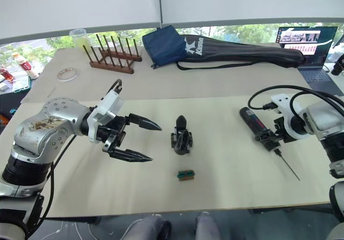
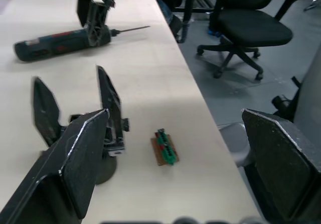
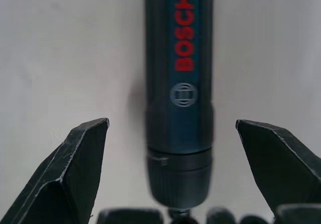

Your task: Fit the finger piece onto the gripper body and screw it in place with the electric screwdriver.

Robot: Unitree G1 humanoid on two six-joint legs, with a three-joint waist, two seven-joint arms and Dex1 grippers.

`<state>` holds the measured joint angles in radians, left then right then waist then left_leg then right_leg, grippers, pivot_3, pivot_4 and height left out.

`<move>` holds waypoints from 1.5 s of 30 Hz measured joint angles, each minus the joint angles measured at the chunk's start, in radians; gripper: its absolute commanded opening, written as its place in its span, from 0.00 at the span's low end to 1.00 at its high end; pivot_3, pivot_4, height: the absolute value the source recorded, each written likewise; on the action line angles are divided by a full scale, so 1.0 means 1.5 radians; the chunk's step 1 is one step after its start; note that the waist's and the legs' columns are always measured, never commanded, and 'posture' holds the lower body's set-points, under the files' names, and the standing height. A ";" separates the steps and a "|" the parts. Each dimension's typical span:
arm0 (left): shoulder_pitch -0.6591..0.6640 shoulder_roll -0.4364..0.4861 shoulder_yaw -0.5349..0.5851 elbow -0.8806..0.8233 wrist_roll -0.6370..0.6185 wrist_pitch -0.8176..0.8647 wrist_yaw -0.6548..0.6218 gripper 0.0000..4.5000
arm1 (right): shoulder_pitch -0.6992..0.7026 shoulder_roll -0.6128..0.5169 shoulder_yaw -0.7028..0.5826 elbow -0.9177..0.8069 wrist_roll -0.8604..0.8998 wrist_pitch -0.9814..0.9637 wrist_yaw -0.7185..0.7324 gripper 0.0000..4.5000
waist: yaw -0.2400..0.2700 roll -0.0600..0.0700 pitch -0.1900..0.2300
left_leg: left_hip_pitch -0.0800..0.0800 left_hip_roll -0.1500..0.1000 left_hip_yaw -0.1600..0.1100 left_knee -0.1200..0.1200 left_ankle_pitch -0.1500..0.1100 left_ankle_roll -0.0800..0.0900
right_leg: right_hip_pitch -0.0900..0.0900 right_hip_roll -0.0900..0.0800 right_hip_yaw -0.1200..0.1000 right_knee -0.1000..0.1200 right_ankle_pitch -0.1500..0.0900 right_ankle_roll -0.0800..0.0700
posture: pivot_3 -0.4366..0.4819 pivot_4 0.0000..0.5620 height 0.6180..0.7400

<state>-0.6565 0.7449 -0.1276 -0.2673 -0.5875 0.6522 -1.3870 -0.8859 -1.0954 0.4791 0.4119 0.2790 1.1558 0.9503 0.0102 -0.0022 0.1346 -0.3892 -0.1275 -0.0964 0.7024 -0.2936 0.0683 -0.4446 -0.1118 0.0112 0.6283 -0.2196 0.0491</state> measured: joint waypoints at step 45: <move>0.021 -0.013 -0.058 -0.006 0.053 -0.142 -0.021 1.00 | 0.259 -0.111 -0.061 -0.225 -0.232 -0.339 0.303 0.94 | 0.001 0.005 0.002 | -0.005 0.001 0.004 0.007 0.001 -0.001 | -0.008 0.001 0.002 0.010 0.000 0.000 | 0.48 0.27 1.00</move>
<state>-0.6251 0.7248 -0.2149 -0.2769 -0.5074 0.4385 -1.4183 -0.4971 -1.2613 0.3874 0.0750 -0.0692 0.6475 1.4041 0.0117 0.0052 0.1375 -0.3964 -0.1266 -0.0906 0.7134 -0.2924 0.0667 -0.4560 -0.1105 0.0136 0.6428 -0.2195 0.0488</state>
